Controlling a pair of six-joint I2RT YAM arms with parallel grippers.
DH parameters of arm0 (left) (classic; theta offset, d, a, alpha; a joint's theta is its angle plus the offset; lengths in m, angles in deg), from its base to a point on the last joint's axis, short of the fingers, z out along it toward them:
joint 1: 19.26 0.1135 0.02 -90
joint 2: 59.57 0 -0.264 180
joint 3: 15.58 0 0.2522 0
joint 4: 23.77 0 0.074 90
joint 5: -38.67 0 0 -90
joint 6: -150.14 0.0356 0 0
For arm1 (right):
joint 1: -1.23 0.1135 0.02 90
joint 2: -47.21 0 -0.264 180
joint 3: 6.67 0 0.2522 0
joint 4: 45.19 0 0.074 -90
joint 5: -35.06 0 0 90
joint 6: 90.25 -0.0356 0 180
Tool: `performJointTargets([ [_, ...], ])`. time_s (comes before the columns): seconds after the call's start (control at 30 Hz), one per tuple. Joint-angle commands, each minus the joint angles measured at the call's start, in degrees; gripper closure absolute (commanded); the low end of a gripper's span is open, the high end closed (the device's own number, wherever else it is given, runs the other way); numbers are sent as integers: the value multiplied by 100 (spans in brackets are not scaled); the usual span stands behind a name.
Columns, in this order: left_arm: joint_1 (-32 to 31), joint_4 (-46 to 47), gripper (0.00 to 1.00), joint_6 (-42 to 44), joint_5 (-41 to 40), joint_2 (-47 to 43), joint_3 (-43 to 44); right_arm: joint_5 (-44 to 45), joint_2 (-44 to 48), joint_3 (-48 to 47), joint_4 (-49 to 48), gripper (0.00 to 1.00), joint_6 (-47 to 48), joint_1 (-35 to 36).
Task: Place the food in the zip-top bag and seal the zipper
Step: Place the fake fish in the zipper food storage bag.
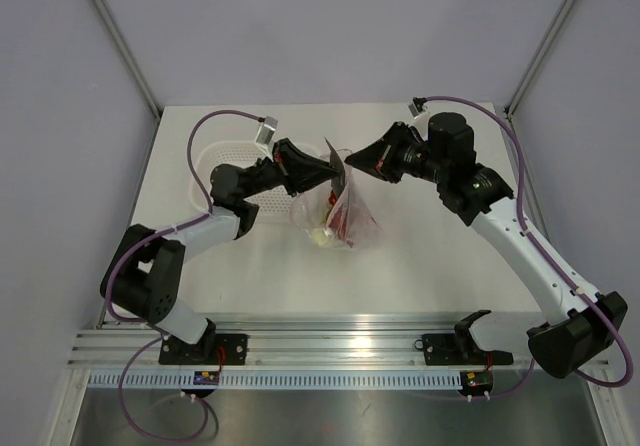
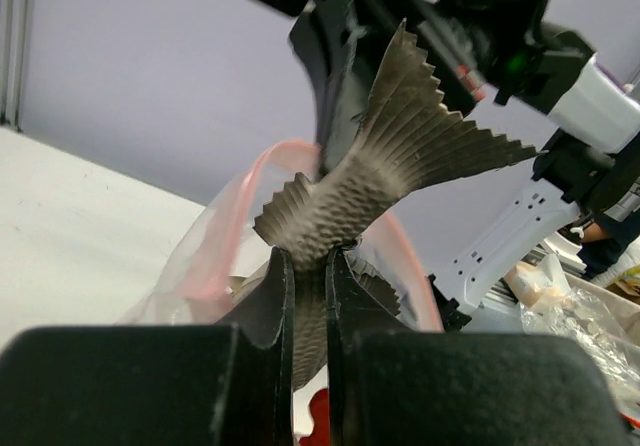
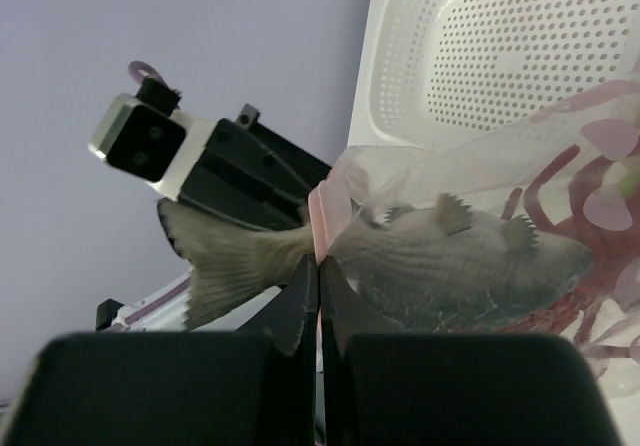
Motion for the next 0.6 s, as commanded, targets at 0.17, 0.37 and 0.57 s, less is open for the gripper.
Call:
performJointTargets([
  [0.17, -32, 2130, 8, -220, 445, 480, 79, -185, 344, -174, -596, 100, -123, 18],
  [0.37, -32, 2121, 7, -396, 647, -108, 114, -132, 361, -148, -613, 100, -115, 18],
  [0.57, -15, 1885, 16, -511, 849, -1118, 140, -89, 335, -86, -613, 100, -132, 18],
])
